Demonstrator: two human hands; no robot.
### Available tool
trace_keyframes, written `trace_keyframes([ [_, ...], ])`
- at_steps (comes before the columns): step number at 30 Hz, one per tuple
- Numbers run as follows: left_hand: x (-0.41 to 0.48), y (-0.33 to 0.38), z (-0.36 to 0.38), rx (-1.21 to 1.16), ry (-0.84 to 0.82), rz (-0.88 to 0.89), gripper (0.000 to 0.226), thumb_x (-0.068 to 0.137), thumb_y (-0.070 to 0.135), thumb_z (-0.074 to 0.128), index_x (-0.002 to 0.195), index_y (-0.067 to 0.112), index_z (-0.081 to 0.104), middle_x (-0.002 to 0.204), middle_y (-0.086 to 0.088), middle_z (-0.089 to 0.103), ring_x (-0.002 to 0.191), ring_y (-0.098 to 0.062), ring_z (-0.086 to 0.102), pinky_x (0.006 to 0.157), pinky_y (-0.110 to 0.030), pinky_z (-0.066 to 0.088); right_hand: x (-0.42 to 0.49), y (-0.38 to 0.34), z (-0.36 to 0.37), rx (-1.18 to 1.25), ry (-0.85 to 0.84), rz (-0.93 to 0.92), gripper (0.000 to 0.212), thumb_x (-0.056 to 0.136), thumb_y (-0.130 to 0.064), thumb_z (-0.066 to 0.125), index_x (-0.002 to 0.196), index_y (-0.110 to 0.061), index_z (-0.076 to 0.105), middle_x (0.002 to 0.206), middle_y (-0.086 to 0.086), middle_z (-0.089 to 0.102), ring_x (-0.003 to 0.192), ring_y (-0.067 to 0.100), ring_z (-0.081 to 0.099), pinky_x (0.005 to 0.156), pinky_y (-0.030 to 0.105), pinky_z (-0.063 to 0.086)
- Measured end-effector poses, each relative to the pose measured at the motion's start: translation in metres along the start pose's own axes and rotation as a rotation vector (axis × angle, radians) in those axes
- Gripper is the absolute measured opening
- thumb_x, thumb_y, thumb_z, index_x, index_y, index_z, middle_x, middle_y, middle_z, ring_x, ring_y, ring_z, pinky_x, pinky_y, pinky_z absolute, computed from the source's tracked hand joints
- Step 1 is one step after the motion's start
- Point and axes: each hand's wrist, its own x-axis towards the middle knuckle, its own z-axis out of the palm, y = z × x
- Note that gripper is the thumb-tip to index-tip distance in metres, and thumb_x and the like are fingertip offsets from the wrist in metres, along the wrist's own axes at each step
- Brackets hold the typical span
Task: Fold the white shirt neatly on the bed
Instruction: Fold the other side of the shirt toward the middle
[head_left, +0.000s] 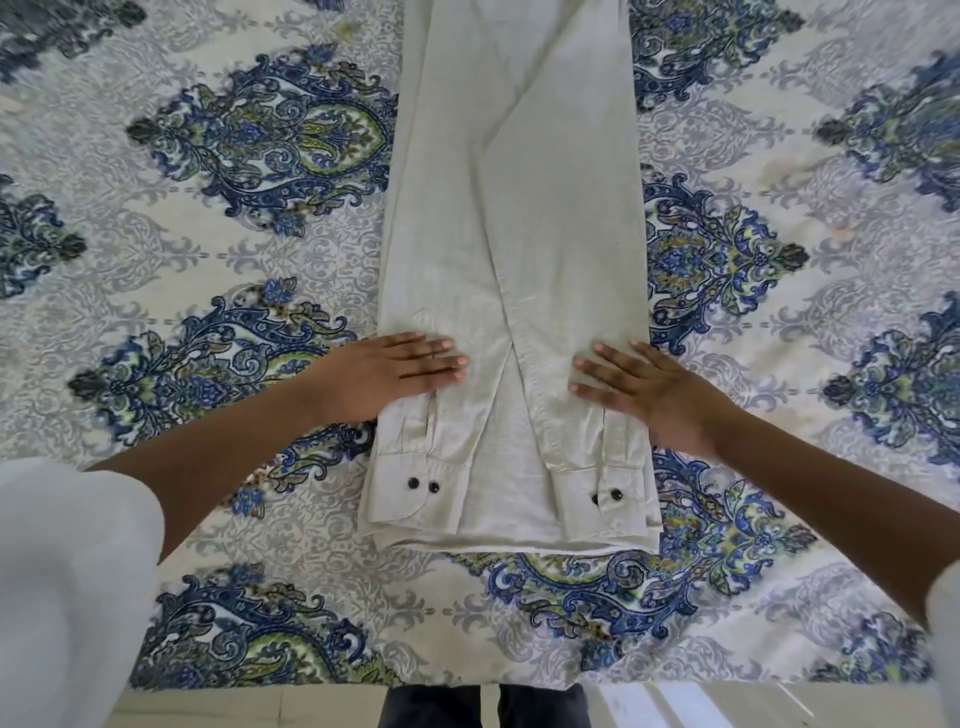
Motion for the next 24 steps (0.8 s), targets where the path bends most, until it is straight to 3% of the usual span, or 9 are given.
trace_keyframes([
  [3,0.022,0.002,-0.023,-0.613,-0.062,-0.485,0.045,0.092,0.006,0.052,0.134,0.022,0.049,0.141,0.003,0.046,0.127,-0.005,0.045,0.107,-0.015,0.030,0.017,0.009,-0.015,0.417,-0.115,0.165,0.081,0.066,0.014,0.060,0.136,-0.025,0.048,0.146,-0.003,0.042,0.136,0.021,0.037,0.113,0.042,0.027],
  [4,0.034,-0.004,-0.037,-0.977,-0.042,-0.783,0.024,0.094,0.011,0.052,0.114,0.013,0.065,0.124,-0.009,0.062,0.101,-0.003,0.063,0.090,-0.013,0.046,0.025,0.018,-0.026,0.642,-0.161,0.323,0.065,0.078,0.011,0.056,0.133,-0.024,0.051,0.140,-0.004,0.048,0.128,0.016,0.044,0.109,0.034,0.033],
  [6,0.051,-0.030,-0.049,-1.537,0.004,-1.203,0.031,0.097,0.013,0.043,0.080,0.010,0.069,0.084,-0.022,0.067,0.058,-0.012,0.063,0.056,-0.019,0.051,0.044,0.040,-0.046,1.128,-0.205,0.697,0.038,0.092,0.005,0.043,0.117,-0.018,0.061,0.109,-0.005,0.062,0.096,0.012,0.052,0.080,0.022,0.045],
  [8,0.059,-0.054,-0.051,-1.753,0.055,-1.219,0.035,0.099,0.016,0.035,0.086,0.015,0.067,0.089,-0.009,0.064,0.069,-0.017,0.062,0.065,-0.028,0.053,0.057,0.059,-0.054,1.597,-0.094,0.977,0.030,0.097,0.000,0.040,0.095,-0.020,0.062,0.082,-0.010,0.068,0.076,0.013,0.057,0.074,0.024,0.048],
  [11,0.065,-0.068,-0.051,-1.913,0.039,-1.309,0.031,0.100,0.025,0.036,0.097,0.011,0.063,0.091,-0.005,0.073,0.070,-0.018,0.071,0.060,-0.031,0.059,0.067,0.075,-0.052,1.903,-0.006,1.138,0.009,0.094,-0.016,0.052,0.095,-0.017,0.060,0.090,-0.003,0.070,0.086,0.013,0.065,0.096,0.040,0.047],
  [13,0.067,-0.069,-0.049,-1.914,-0.009,-1.317,0.029,0.096,0.031,0.045,0.097,0.009,0.064,0.082,-0.005,0.074,0.070,-0.018,0.072,0.058,-0.033,0.059,0.068,0.076,-0.050,1.939,-0.046,1.170,0.015,0.088,-0.028,0.060,0.100,-0.019,0.060,0.106,0.000,0.068,0.099,0.019,0.063,0.098,0.045,0.045],
  [16,0.065,-0.072,-0.049,-1.921,-0.028,-1.337,0.037,0.081,0.032,0.062,0.110,0.008,0.063,0.100,-0.009,0.072,0.088,-0.023,0.070,0.077,-0.043,0.057,0.069,0.077,-0.051,1.959,-0.001,1.250,0.016,0.088,-0.033,0.061,0.096,-0.019,0.060,0.102,0.000,0.067,0.091,0.017,0.063,0.085,0.043,0.051],
  [21,0.060,-0.081,-0.052,-1.920,0.346,-1.220,0.034,0.074,0.016,0.067,0.105,0.006,0.063,0.096,-0.008,0.073,0.089,-0.023,0.070,0.091,-0.046,0.049,0.075,0.074,-0.058,2.016,0.249,1.214,0.033,0.072,-0.037,0.072,0.096,-0.017,0.063,0.103,0.003,0.067,0.086,0.018,0.067,0.080,0.044,0.055],
  [24,0.071,-0.092,-0.060,-1.820,0.439,-1.065,0.029,0.080,0.002,0.063,0.109,0.006,0.062,0.098,-0.005,0.072,0.091,-0.020,0.069,0.085,-0.035,0.054,0.089,0.079,-0.068,1.927,0.386,1.241,0.054,0.059,-0.038,0.079,0.103,-0.010,0.065,0.109,0.008,0.068,0.092,0.023,0.068,0.086,0.046,0.053],
])
